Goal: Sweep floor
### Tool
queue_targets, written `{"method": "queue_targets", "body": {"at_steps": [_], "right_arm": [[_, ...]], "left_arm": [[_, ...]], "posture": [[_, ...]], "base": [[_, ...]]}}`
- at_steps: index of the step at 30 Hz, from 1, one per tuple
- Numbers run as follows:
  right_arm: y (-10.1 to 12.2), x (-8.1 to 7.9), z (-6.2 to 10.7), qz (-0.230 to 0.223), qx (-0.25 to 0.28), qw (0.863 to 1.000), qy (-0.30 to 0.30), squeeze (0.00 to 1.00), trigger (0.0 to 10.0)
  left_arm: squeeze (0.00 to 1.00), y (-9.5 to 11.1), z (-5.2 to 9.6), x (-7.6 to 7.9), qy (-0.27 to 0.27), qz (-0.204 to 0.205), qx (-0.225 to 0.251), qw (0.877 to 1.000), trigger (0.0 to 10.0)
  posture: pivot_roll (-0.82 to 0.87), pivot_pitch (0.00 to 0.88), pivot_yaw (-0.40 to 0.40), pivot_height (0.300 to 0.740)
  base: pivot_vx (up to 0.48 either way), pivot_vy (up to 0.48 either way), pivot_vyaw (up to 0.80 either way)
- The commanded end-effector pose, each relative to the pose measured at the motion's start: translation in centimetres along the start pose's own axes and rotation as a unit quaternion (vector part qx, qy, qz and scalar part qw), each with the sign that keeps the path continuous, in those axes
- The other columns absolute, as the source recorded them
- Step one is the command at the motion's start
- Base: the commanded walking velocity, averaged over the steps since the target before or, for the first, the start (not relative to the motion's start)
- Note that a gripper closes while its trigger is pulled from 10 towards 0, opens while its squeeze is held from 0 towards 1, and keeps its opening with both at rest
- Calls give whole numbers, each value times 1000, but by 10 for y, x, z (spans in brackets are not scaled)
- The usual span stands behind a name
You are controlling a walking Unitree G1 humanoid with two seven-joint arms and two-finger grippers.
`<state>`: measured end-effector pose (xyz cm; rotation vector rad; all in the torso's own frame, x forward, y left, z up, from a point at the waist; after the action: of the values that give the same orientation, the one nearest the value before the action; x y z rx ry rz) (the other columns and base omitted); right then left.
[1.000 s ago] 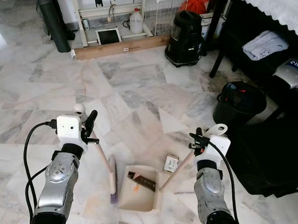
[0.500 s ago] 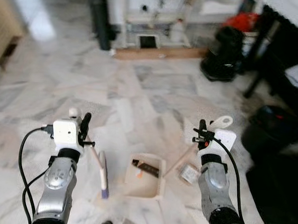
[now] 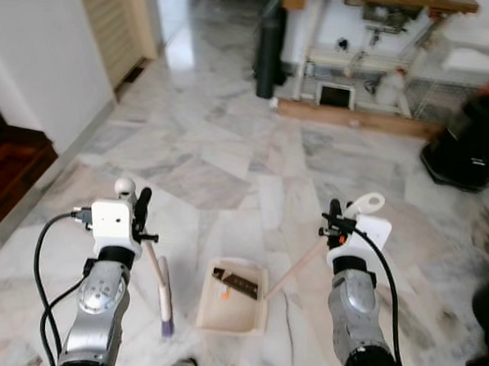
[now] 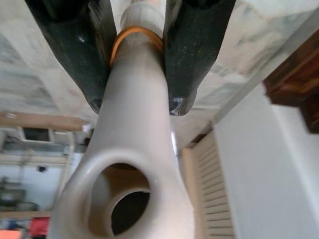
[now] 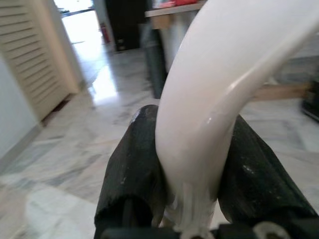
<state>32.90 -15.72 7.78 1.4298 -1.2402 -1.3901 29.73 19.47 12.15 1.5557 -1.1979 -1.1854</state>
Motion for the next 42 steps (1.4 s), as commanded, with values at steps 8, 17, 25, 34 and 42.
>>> {"method": "queue_targets", "body": {"at_steps": [8, 17, 25, 34, 42], "right_arm": [[14, -3, -4, -9, 28, 1000, 6, 0, 10000], [18, -3, -7, -9, 27, 1000, 8, 0, 10000], [20, -6, -9, -10, 23, 1000, 13, 0, 10000], [22, -9, -11, -14, 22, 1000, 16, 0, 10000], [23, -11, -11, -18, 21, 999, 17, 0, 10000]], "left_arm": [[0, 6, -2, -1, 7, -7, 21, 1000, 10000], [0, 8, -3, 0, 11, -10, 22, 1000, 10000], [0, 9, -4, -3, 25, -13, 23, 999, 10000], [0, 11, -5, -6, 34, -14, 25, 999, 10000], [0, 13, -6, -6, 40, -4, 25, 999, 10000]], "posture": [[101, 0, -4, 740], [112, 40, -19, 740], [118, 84, -32, 740], [121, 112, -36, 740], [120, 128, -34, 740]], "base": [[0, 0, 800], [0, 0, 800], [0, 0, 800], [0, 0, 800], [0, 0, 800]]}}
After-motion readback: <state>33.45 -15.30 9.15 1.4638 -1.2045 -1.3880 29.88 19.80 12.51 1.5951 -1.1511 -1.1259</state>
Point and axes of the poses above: a point about 5 cm out from each wrist's last joint towards the gripper, its own z axis pointing back from the gripper into the wrist, its own y axis along the axis of the wrist's last joint, x = y × z, the point moved 1 cm from there along -z, pointing out of the wrist towards the gripper, and after that the axes turned 7 degrees about -z, right-handed, at the moved point
